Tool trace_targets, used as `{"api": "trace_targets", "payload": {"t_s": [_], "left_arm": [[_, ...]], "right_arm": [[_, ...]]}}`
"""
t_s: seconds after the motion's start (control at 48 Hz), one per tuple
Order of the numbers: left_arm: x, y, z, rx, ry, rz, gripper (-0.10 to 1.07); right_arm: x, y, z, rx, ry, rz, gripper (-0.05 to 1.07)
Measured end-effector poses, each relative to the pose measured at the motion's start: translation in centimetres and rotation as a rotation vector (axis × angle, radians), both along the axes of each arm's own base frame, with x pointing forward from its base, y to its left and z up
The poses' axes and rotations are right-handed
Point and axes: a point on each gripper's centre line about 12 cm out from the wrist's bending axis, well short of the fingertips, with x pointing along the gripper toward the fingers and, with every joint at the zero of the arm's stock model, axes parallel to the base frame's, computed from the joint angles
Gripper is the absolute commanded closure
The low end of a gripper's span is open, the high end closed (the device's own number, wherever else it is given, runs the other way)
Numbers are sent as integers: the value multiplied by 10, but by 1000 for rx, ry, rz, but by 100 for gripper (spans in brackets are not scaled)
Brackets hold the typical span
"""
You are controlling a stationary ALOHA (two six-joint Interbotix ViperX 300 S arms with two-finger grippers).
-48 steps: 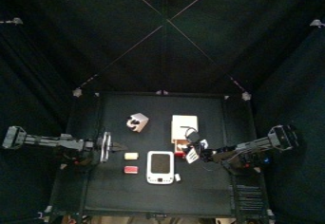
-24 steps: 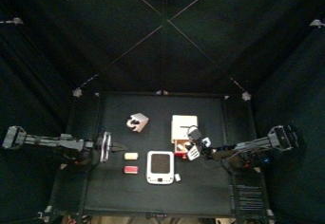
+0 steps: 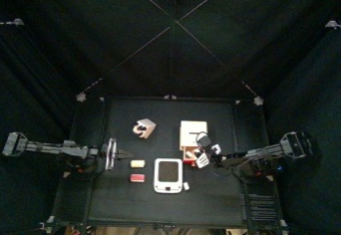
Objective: Put sushi piece in drawer
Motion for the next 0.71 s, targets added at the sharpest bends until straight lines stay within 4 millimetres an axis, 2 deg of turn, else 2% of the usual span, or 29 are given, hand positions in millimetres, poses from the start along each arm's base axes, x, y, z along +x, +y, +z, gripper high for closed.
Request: {"api": "trace_targets", "payload": {"t_s": [0.104, 0.417, 0.708], "left_arm": [[0, 0, 0, -2, 0, 2, 101], [0, 0, 0, -2, 0, 2, 101], [0, 1, 1, -9, -1, 5, 101]], "right_arm": [[0, 0, 0, -1, -1, 0, 46], [1, 0, -3, -1, 9, 0, 21], [2, 1, -6, -1, 21, 4, 19]]}}
